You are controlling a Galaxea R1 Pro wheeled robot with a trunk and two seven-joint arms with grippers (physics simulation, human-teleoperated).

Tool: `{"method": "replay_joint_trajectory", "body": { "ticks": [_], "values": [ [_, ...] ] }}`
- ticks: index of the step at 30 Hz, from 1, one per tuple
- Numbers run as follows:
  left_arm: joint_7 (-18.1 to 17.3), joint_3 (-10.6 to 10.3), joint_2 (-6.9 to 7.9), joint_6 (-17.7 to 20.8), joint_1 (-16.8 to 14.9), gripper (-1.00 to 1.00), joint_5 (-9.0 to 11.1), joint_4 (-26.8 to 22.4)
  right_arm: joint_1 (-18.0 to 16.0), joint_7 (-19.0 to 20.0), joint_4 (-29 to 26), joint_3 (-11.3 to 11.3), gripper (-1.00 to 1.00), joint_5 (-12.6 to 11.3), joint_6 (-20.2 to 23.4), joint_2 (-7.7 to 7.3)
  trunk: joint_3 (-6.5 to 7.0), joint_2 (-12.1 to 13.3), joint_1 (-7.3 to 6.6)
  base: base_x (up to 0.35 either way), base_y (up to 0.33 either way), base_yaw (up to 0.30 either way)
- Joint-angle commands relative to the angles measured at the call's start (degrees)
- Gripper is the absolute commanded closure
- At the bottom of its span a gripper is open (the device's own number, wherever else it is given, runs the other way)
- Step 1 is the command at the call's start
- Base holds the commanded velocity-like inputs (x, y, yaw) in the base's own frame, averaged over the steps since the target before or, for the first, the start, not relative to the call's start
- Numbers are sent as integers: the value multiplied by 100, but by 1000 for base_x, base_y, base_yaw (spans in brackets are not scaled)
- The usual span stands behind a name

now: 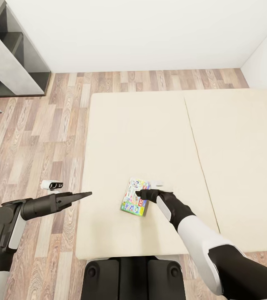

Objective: Put all the toys in the child's room - the three board games (two on the bed and one on the table), the two jigsaw puzzles on the table, and the tennis ball on the table - inside the toy box on the table in the child's room.

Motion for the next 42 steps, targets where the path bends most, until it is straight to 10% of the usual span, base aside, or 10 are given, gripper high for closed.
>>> {"method": "replay_joint_trajectory", "body": {
  "ticks": [1, 42],
  "values": [
    [-22, 0, 4, 61, -1, -100, -2, -2, -4, -11, -14, 14, -100, -50, 27, 0, -8, -9, 3, 0, 0, 0],
    [-22, 0, 3, 61, 2, -100, -1, -4, 3, -28, -243, 5, -100, -62, 63, 0, -223, -9, 3, 0, 0, 0]
  ]
}}
